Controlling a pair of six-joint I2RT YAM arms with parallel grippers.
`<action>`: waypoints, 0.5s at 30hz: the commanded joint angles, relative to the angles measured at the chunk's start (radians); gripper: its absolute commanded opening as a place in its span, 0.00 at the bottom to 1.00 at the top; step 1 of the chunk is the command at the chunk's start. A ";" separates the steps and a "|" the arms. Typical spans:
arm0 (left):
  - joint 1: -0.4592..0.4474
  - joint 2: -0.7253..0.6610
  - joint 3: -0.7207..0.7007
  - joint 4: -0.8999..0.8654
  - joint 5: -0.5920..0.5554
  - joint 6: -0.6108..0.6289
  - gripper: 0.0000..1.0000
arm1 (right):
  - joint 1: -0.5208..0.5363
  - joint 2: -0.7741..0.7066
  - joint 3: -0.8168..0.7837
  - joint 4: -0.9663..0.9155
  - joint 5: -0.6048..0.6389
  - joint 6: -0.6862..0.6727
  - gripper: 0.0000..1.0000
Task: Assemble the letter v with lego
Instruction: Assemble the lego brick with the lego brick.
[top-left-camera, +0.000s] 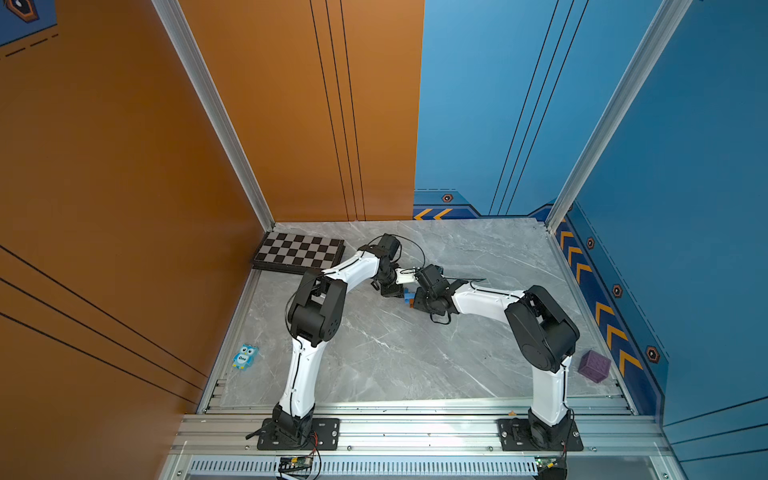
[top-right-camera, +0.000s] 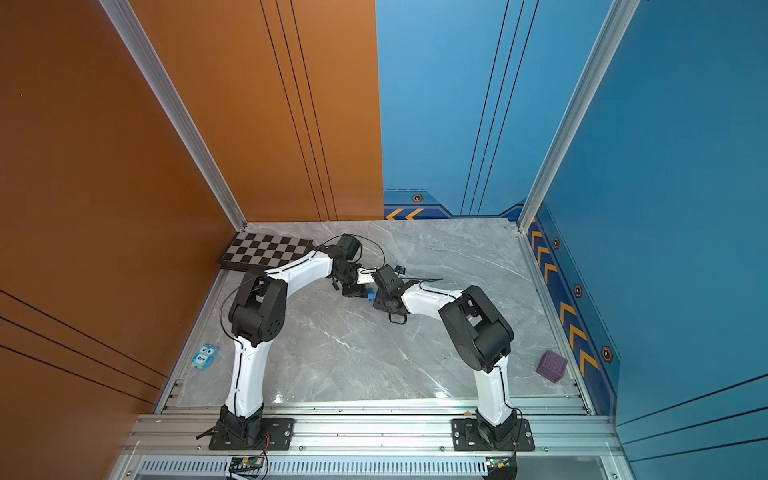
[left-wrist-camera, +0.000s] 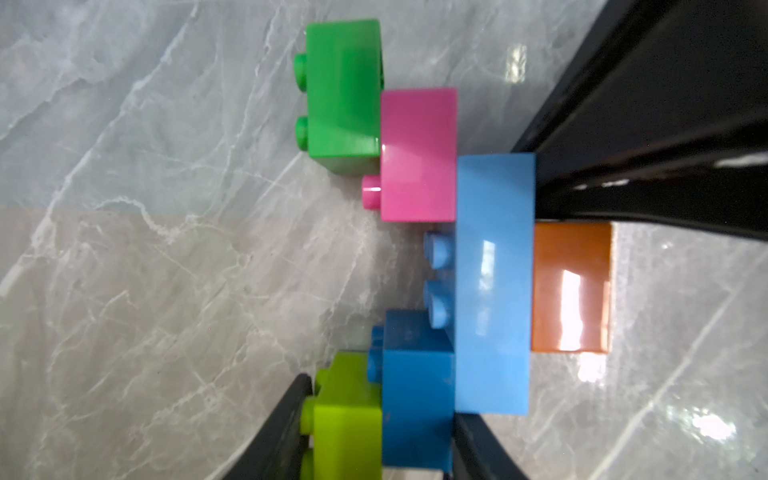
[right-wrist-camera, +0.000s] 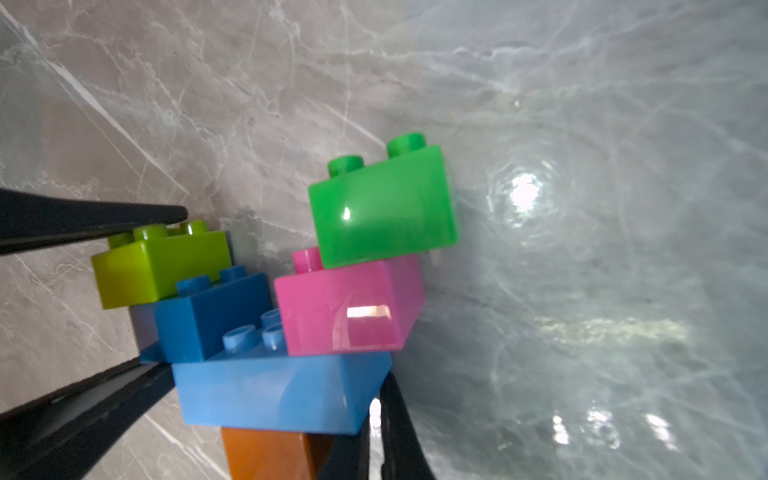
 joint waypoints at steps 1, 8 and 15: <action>-0.006 0.022 0.008 -0.029 0.005 0.007 0.47 | 0.006 0.046 0.009 -0.035 0.005 0.013 0.10; -0.005 0.021 0.007 -0.028 0.003 0.003 0.58 | 0.006 0.049 0.011 -0.036 0.000 0.012 0.10; -0.007 0.008 0.003 -0.028 -0.004 -0.018 0.76 | 0.006 0.042 0.006 -0.040 -0.003 0.011 0.11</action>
